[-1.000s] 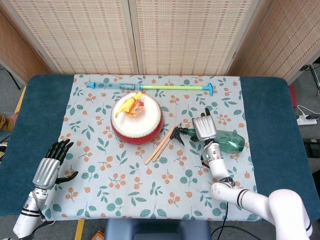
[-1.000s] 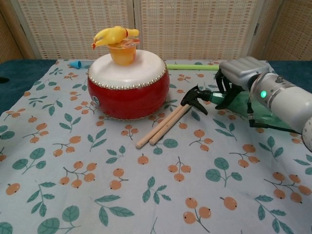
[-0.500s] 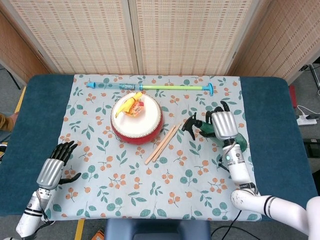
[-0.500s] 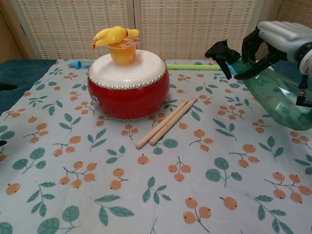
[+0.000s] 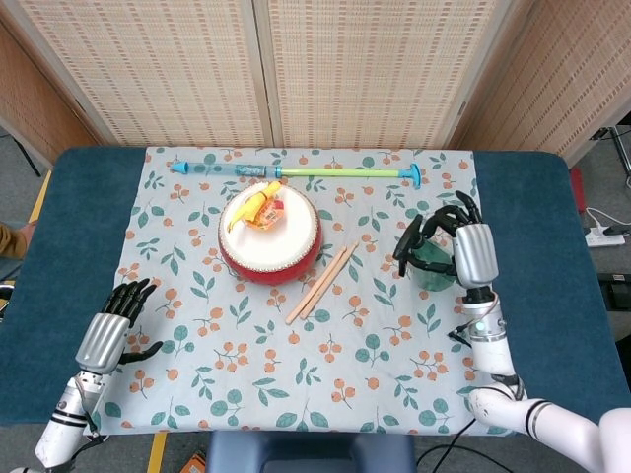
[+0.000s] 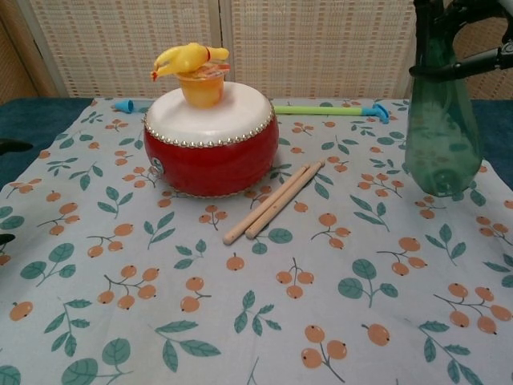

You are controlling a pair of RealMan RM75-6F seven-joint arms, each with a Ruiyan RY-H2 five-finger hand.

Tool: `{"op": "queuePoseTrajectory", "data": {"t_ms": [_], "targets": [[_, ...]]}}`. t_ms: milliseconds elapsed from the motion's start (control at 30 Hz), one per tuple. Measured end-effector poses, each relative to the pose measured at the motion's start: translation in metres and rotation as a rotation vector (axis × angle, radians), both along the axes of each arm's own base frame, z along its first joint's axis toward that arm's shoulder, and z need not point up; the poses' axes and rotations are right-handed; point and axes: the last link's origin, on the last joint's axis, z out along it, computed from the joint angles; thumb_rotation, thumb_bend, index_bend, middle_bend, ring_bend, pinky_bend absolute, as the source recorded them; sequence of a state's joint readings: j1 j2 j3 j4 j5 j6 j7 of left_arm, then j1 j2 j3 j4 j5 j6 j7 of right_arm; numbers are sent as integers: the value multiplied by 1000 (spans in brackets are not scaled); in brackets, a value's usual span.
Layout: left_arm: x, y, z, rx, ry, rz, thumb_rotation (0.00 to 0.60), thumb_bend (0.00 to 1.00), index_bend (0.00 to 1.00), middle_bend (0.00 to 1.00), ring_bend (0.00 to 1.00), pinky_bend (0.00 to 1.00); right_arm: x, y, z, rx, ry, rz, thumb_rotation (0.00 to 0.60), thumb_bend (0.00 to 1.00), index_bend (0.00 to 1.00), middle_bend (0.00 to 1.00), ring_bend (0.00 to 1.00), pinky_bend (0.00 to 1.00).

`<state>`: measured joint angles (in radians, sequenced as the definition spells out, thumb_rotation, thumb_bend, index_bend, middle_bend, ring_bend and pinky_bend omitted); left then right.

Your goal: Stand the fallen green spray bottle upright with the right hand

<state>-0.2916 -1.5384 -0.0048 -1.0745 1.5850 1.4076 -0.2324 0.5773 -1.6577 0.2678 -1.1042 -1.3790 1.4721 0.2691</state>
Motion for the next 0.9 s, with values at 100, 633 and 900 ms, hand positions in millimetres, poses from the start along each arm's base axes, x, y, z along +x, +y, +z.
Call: {"op": "queuePoseTrajectory", "data": {"t_ms": [100,633,900], "targets": [[-1,1,-1,-1,3,4,600,170,0,0,0,34,-11,-4,-3,-36,-85,32,600,44,705,618,320,139],[-5,6,-4,-1,13,21,600,171,0,0,0,34,-29,-15,-47,25,-603,115,600,44,683,618,291,150],[-6,6,-2,10,10,21,600,170,0,0,0,34,-22,-19,-56,43,-560,120,600,44,677,618,291,150]]}}
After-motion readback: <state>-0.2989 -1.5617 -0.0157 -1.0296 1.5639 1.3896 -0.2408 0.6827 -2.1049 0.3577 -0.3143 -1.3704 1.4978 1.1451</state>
